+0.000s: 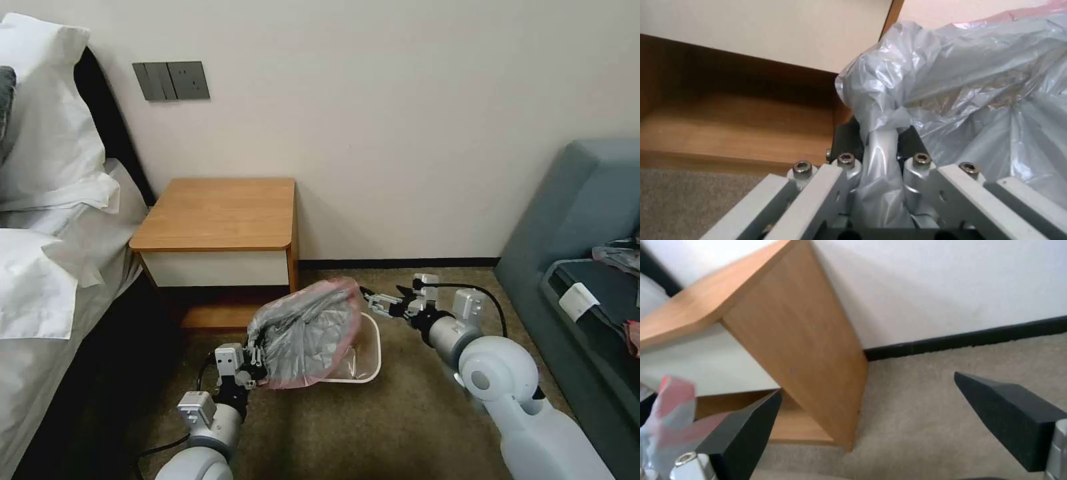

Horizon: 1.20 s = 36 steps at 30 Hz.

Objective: Pick up the garbage bag from the table and place it over the trash can.

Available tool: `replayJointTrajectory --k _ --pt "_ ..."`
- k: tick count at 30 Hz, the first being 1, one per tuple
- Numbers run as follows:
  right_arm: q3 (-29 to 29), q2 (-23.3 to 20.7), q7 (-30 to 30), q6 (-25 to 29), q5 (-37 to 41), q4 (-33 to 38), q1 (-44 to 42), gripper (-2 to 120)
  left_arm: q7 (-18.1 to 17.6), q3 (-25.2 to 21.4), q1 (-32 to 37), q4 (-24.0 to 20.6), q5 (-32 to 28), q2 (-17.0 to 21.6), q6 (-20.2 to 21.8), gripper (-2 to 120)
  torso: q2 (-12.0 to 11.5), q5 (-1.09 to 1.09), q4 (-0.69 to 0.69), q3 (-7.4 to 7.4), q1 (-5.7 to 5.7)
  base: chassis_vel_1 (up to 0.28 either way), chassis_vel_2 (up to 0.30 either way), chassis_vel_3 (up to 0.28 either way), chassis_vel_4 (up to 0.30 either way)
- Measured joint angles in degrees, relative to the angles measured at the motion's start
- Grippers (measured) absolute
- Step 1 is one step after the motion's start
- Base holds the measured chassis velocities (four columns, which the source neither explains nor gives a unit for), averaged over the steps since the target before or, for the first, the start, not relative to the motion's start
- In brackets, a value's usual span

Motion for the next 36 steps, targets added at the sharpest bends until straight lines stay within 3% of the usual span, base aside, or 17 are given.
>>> replayJointTrajectory --k 7,10,12,13,14,15,17,18,21,22,24,36 --pt "1.0 -1.2 0.5 1.5 2.0 8.3 -4.7 100 -0.2 0.1 -0.3 0.6 0.1 -0.2 0.0 5 0.0 -0.01 0.0 0.0 0.0 0.0 0.0 0.0 0.0" --pt "0.9 -2.3 6.0 -0.5 11.2 14.7 -8.0 100 -0.7 0.0 -0.8 0.8 0.1 -0.1 0.1 5 0.0 -0.01 -0.01 0.0 0.0 0.0 0.0 0.0 0.0" --pt "0.8 -2.3 7.2 -0.8 12.9 15.4 -8.3 100 -0.7 0.0 -0.8 0.8 0.1 0.0 0.1 5 0.0 -0.01 0.0 0.0 0.0 0.0 0.0 0.0 0.0" --pt "0.0 -2.5 11.7 -1.9 20.0 17.1 -9.1 100 -0.8 0.0 -1.1 0.9 0.1 0.0 0.1 5 0.0 -0.01 -0.01 -0.01 0.0 0.0 0.0 0.0 0.0" --pt "0.0 -2.5 11.7 -1.9 20.0 17.1 -9.1 100 -0.8 0.0 -1.1 0.9 0.1 0.0 0.1 5 0.0 -0.01 -0.01 -0.01 0.0 0.0 0.0 0.0 0.0" --pt "-1.3 -2.2 17.8 -2.9 29.5 18.5 -9.2 100 -0.9 0.0 -1.4 1.0 0.1 -0.1 0.1 5 0.0 -0.01 0.0 -0.01 -0.01 0.0 0.0 0.0 0.0" --pt "-2.7 -1.2 26.2 -3.1 40.1 19.1 -8.2 100 -0.9 0.0 -1.7 1.0 0.1 -0.2 0.1 5 0.0 -0.01 0.0 -0.01 -0.01 0.0 0.0 0.0 0.0" --pt "-2.7 -1.2 26.2 -3.1 40.1 19.1 -8.2 100 -0.9 0.0 -1.7 1.0 0.1 -0.2 0.1 5 0.0 -0.01 0.0 -0.01 -0.01 0.0 0.0 0.0 0.0" --pt "-4.4 0.8 39.8 -1.5 54.6 18.6 -4.5 100 -0.9 0.1 -1.9 0.9 0.4 -0.2 0.1 5 0.0 -0.01 0.0 0.0 0.0 0.0 0.0 0.0 0.0" --pt "-4.4 0.8 39.8 -1.5 54.6 18.6 -4.5 100 -0.9 0.1 -1.9 0.9 0.4 -0.2 0.1 5 0.0 -0.01 0.0 0.0 0.0 0.0 0.0 0.0 0.0" --pt "-5.6 1.8 45.2 0.6 59.7 17.4 -1.8 100 -0.9 0.1 -1.9 0.6 0.7 -0.1 0.1 5 0.0 -0.01 0.0 0.0 0.0 0.0 0.0 0.0 0.0" --pt "-10.7 3.5 55.3 7.3 60.7 13.7 3.1 100 -0.7 0.5 -2.1 -0.2 3.4 0.0 -0.7 5 0.0 -0.01 0.0 0.0 0.0 0.0 0.0 0.0 0.0"
